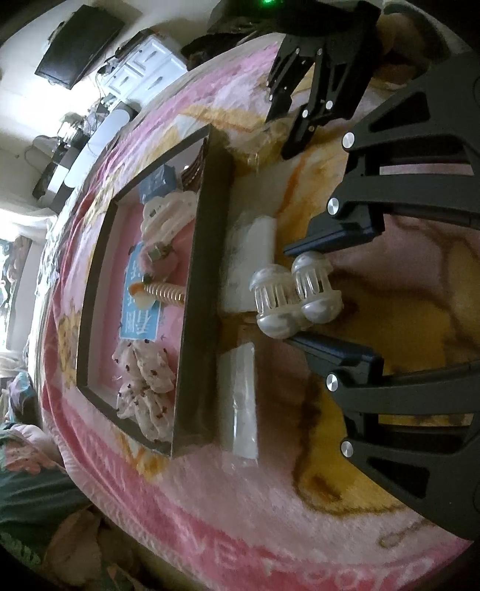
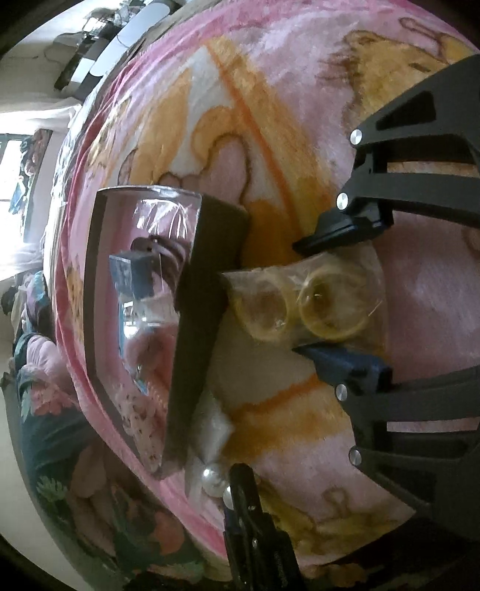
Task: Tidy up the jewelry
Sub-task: 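Release the pearl clips in the tray with the left tool while the right tool drops the bag there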
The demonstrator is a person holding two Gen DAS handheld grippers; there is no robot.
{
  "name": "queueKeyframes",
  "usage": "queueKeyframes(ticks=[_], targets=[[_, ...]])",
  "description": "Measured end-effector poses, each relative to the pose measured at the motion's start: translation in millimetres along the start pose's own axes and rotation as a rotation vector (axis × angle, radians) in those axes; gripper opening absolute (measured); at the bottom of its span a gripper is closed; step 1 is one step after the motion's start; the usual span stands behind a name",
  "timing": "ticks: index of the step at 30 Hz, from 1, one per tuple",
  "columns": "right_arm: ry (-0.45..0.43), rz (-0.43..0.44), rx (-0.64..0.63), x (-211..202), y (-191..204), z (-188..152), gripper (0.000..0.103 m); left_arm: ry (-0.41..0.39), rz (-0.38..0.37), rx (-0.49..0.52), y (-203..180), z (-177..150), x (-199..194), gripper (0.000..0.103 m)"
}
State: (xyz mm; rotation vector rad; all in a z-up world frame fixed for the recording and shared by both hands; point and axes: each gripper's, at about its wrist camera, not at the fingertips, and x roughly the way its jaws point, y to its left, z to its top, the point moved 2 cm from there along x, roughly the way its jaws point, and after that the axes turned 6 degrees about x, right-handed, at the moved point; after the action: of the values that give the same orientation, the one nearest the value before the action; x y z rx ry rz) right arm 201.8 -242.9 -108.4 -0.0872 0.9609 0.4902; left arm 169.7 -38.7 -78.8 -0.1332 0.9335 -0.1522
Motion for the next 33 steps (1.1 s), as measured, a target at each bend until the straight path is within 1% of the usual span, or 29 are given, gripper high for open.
queueKeyframes(ticks=[2, 6, 12, 19, 25, 29, 33], targets=[[-0.002, 0.030, 0.012, -3.9, 3.4, -2.3, 0.044, -0.002, -0.002, 0.004, 1.2, -3.0, -6.0, 0.033], [0.007, 0.126, 0.050, -14.6, 14.4, -7.9, 0.044, -0.011, 0.001, 0.009, 5.8, -8.4, -18.0, 0.033], [-0.012, 0.164, 0.037, -33.4, 37.3, -10.8, 0.044, -0.041, 0.019, 0.017, 15.2, -13.5, -41.2, 0.033], [-0.048, 0.199, -0.002, -52.2, 70.9, -4.6, 0.044, -0.077, 0.033, 0.002, 29.2, -10.4, -63.6, 0.033], [-0.086, 0.204, -0.040, -62.7, 91.9, 13.2, 0.044, -0.109, 0.044, -0.005, 40.8, -2.4, -76.1, 0.033], [-0.102, 0.209, -0.050, -65.3, 97.8, 26.1, 0.044, -0.121, 0.049, -0.012, 48.5, 2.3, -79.2, 0.033], [-0.127, 0.192, -0.048, -67.5, 96.9, 41.3, 0.044, -0.135, 0.048, -0.015, 52.9, 12.1, -80.7, 0.033]])
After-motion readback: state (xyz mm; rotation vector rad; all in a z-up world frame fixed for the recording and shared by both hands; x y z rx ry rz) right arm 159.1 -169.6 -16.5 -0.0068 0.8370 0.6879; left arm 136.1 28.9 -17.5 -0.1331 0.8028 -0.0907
